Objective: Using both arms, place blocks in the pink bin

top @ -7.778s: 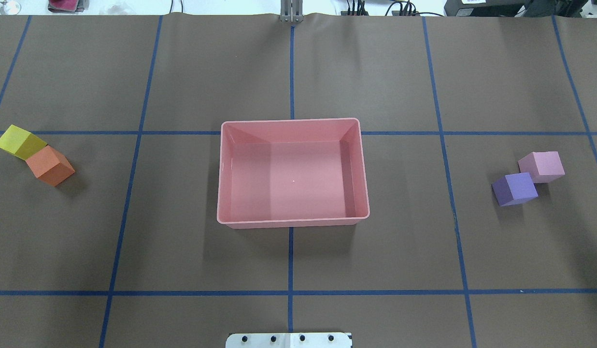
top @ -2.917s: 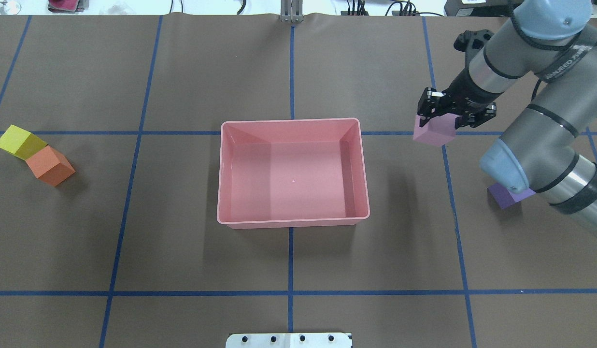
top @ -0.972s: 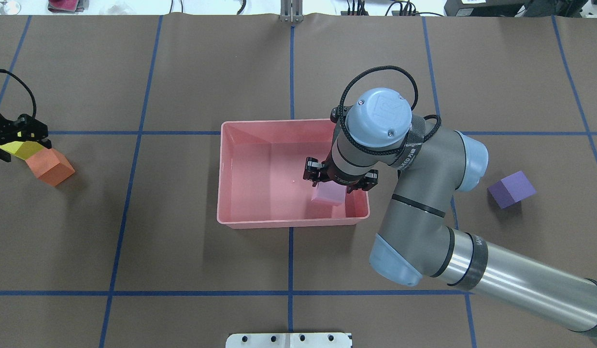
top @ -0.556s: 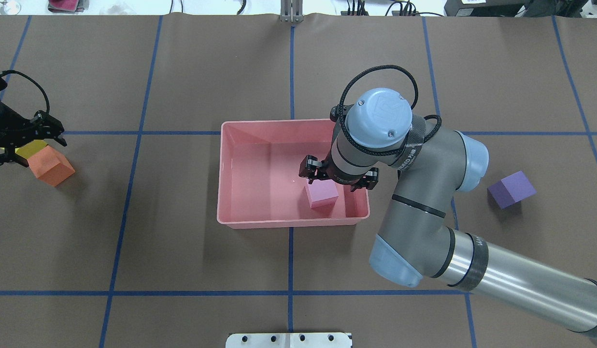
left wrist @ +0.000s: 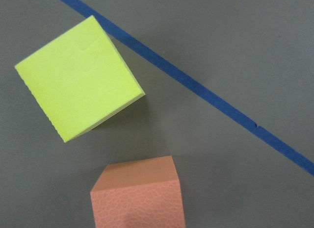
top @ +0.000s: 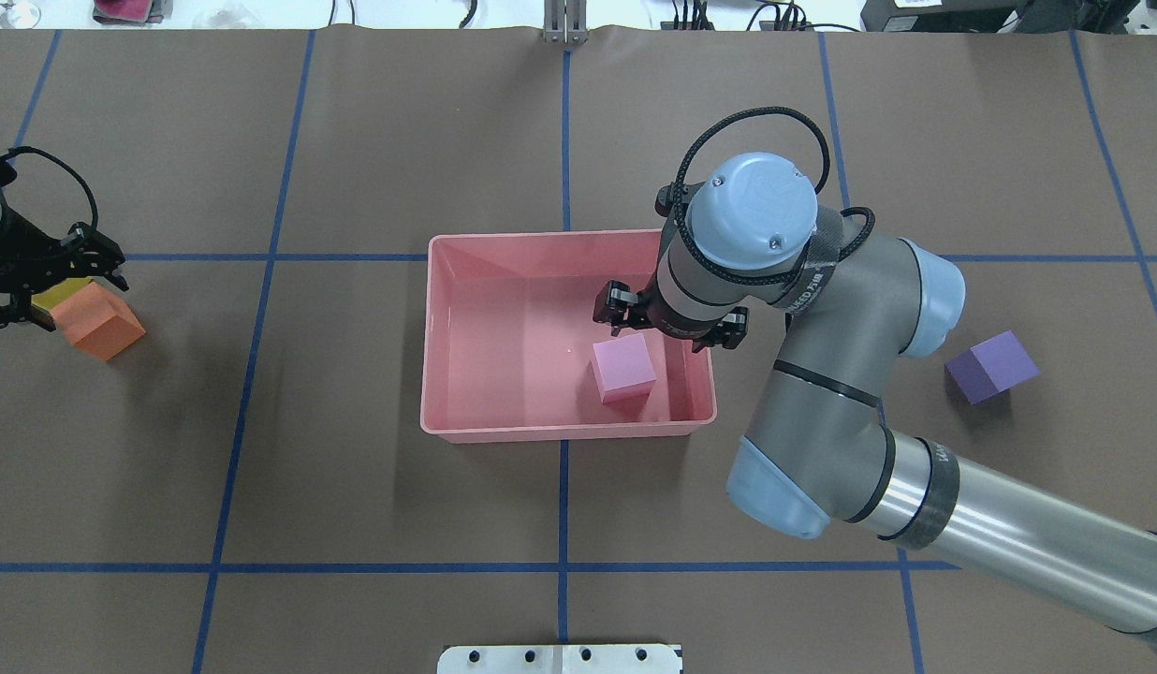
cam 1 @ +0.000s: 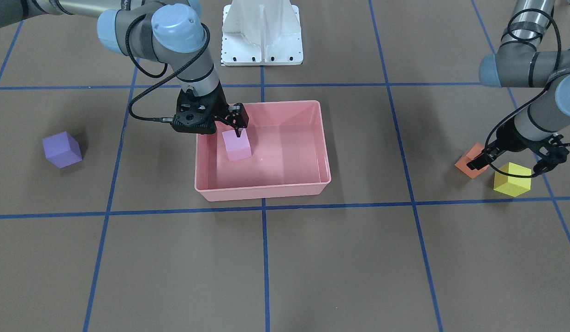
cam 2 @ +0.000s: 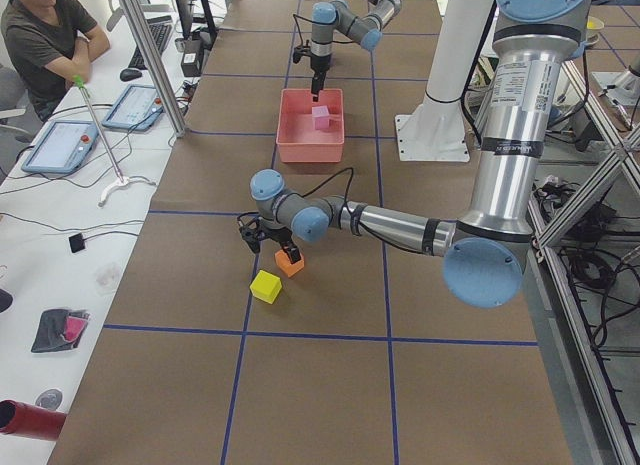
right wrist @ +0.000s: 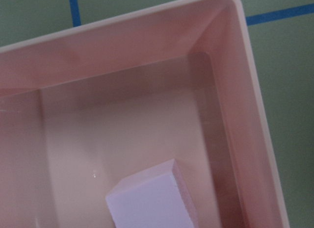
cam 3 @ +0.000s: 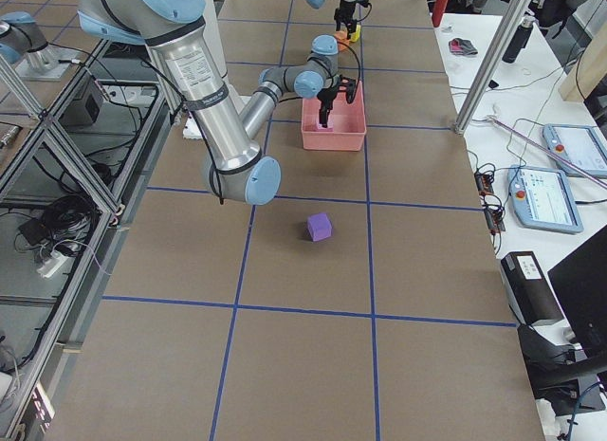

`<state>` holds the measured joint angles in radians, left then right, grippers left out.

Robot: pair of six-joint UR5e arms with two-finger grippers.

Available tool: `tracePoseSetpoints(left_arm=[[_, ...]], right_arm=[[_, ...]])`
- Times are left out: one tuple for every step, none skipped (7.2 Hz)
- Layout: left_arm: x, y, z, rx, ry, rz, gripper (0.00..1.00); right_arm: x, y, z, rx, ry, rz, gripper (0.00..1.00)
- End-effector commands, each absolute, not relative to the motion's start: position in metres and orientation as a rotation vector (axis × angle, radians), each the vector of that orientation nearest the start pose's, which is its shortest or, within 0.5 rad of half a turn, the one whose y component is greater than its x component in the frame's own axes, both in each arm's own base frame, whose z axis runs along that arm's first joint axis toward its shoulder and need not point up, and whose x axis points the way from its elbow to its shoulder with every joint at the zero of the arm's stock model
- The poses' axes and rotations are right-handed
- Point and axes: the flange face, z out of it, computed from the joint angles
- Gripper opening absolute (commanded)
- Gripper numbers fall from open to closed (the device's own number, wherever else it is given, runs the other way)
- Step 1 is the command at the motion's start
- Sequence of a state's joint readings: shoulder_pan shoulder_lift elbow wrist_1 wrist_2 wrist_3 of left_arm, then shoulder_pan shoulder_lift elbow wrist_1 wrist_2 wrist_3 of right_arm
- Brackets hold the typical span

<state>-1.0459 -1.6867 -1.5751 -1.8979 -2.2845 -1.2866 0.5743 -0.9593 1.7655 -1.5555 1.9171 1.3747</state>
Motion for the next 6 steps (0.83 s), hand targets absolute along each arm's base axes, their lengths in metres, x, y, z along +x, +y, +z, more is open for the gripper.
tracePoseSetpoints(left_arm=[[0.232,-0.513,0.571,-0.305,0.76,-0.546,0.99],[0.232,-0.511,0.574,-0.308,0.757,-0.545,0.98],[0.237,-0.509,0.579,-0.316,0.747,-0.54,0.89],[0.238,-0.508,0.579,-0.316,0.745,-0.537,0.6],[0.239,-0.51,0.579,-0.315,0.746,-0.536,0.23],[0.242,-0.513,0.566,-0.316,0.763,-0.532,0.03]], right_arm=[[-0.474,-0.445,0.218,0.009,-0.886,0.231,0.99],[-0.467,-0.441,0.217,0.013,-0.893,0.23,0.99],[-0.463,-0.444,0.217,0.015,-0.894,0.237,0.99],[-0.434,-0.467,0.216,-0.003,-0.909,0.274,0.99],[-0.39,-0.493,0.226,-0.063,-0.914,0.316,0.99],[-0.361,-0.497,0.249,-0.075,-0.9,0.351,0.99]])
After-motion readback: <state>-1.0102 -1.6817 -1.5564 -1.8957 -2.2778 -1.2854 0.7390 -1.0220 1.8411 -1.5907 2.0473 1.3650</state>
